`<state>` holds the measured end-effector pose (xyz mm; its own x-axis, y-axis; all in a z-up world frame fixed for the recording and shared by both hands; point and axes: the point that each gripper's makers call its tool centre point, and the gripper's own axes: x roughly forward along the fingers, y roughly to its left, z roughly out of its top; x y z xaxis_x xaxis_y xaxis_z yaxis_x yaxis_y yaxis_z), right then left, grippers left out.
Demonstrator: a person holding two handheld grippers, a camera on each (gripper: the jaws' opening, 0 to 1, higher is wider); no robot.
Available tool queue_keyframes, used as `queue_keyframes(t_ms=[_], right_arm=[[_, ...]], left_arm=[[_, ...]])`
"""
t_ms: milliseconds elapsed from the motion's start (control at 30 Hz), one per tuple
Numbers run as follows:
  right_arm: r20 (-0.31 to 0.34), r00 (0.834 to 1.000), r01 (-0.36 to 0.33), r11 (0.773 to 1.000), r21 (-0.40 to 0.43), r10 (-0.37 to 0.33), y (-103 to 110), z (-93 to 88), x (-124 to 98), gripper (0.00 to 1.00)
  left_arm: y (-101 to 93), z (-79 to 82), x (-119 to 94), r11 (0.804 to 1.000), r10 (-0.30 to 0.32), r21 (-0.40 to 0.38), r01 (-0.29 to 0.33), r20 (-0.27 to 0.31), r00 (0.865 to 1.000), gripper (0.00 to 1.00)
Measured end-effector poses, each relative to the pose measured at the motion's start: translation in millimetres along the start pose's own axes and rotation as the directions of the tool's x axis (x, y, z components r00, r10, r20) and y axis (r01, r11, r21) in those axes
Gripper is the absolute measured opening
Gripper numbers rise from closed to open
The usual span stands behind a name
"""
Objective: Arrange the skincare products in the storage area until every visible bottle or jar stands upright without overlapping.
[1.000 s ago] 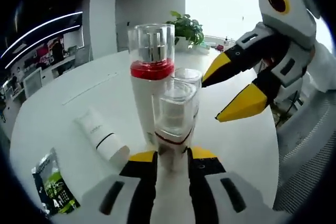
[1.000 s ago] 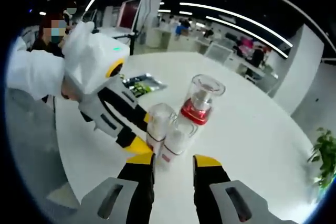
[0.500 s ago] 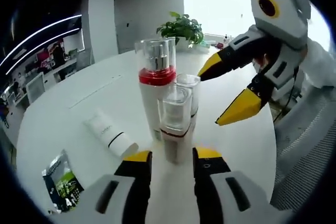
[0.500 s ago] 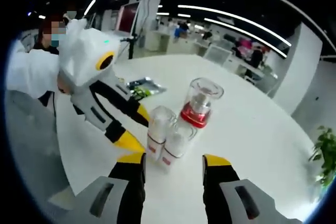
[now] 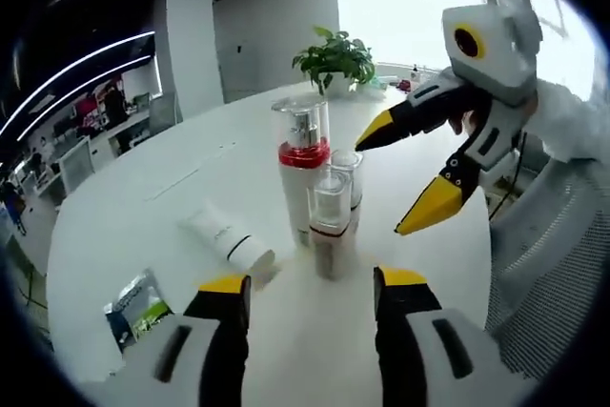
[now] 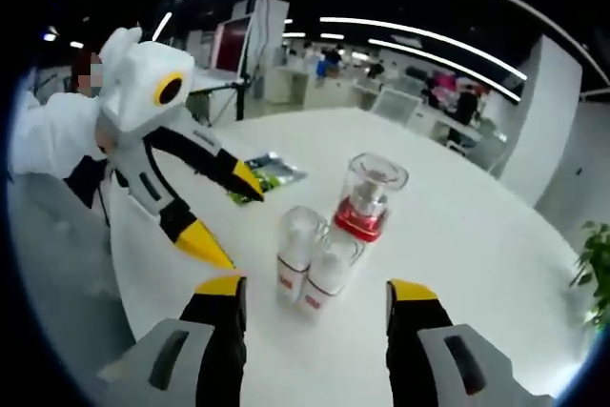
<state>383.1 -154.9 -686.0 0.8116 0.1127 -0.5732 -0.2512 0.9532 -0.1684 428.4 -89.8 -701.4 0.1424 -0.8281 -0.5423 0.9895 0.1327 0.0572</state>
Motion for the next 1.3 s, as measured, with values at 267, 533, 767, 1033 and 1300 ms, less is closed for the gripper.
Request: queue_keyframes(t_ms=[267, 533, 767, 1033, 1300], right_arm=[[0.03, 0.999, -0.01, 1.0, 0.025, 0.01, 2, 6.3, -3, 0.63], [0.04, 0.999, -0.028, 0.999, 0.038, 0.027, 7, 8.0, -5, 0.67], [0.055, 0.998, -0.031, 0.999, 0.027, 0.03, 11, 12.8, -8, 0.7], [0.076, 0.996, -0.055, 0.998, 0.043, 0.052, 22, 14.6, -15, 0.81], [0.082, 0.995, -0.053, 0.998, 0.047, 0.049, 25, 14.0, -21, 0.87]], left_arm=[[18.4, -6.1, -27, 0.998, 0.068, -0.013, -0.068, -0.008, 0.998, 0.61], [30.7, -15.7, -46, 0.992, 0.118, -0.041, -0.119, -0.02, 0.993, 0.68], [35.8, -15.6, -64, 0.987, 0.153, -0.053, -0.153, -0.006, 0.988, 0.74], [46.0, -23.0, -88, 0.975, 0.211, -0.069, -0.211, -0.004, 0.977, 0.8], [50.4, -33.9, -105, 0.964, 0.247, -0.099, -0.246, -0.005, 0.969, 0.84]])
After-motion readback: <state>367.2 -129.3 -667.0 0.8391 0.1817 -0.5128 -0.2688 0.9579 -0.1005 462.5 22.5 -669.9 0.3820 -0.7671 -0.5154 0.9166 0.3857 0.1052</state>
